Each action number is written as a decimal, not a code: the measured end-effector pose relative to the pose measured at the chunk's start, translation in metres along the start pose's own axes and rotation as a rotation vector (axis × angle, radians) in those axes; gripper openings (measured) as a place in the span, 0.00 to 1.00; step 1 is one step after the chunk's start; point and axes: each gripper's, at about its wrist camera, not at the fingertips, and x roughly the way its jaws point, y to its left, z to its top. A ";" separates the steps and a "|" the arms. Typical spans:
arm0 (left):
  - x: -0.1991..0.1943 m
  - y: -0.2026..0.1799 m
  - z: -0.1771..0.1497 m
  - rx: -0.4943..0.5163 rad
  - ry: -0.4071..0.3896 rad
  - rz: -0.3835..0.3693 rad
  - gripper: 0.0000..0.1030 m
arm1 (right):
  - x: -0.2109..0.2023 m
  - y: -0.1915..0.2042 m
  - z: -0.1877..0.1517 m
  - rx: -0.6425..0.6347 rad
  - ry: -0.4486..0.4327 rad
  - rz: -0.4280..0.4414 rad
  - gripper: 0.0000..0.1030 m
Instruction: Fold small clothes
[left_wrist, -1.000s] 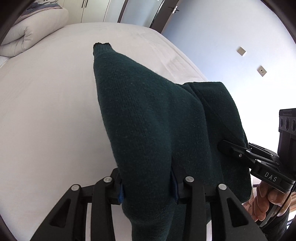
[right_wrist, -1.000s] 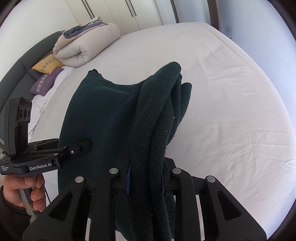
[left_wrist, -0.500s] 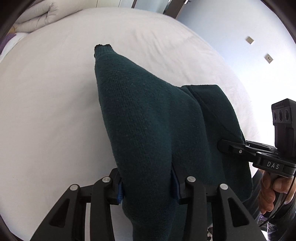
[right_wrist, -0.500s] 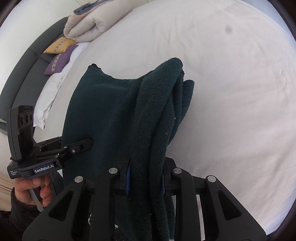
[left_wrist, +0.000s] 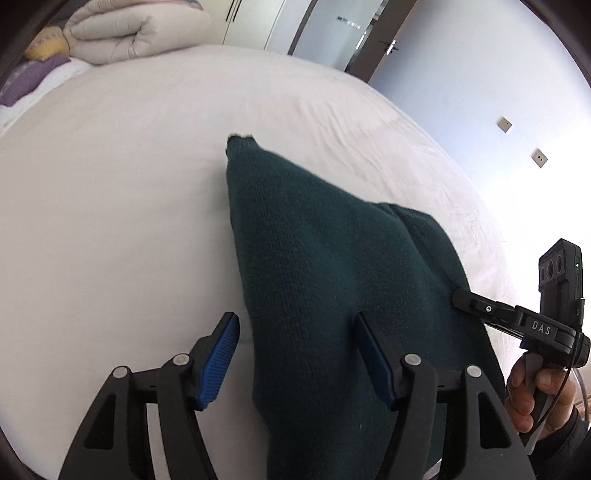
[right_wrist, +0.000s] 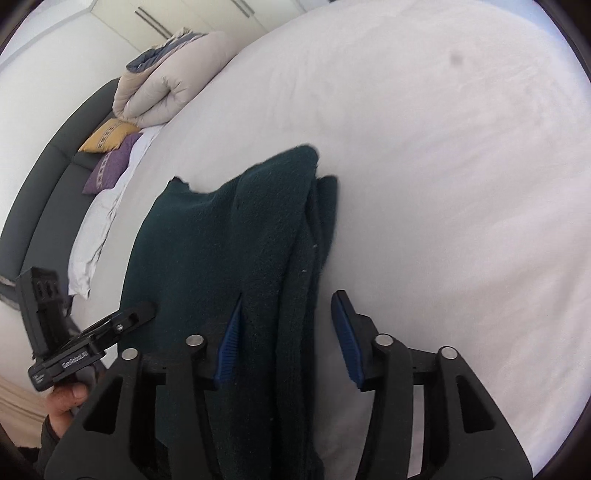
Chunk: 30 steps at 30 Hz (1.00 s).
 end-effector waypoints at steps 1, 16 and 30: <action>-0.014 -0.003 -0.002 0.016 -0.041 0.016 0.72 | -0.014 -0.003 0.001 0.006 -0.037 -0.017 0.49; -0.196 -0.093 -0.030 0.233 -0.671 0.340 1.00 | -0.237 0.077 -0.021 -0.130 -0.665 -0.142 0.76; -0.225 -0.101 -0.032 0.147 -0.571 0.350 1.00 | -0.363 0.169 -0.077 -0.409 -0.989 -0.129 1.00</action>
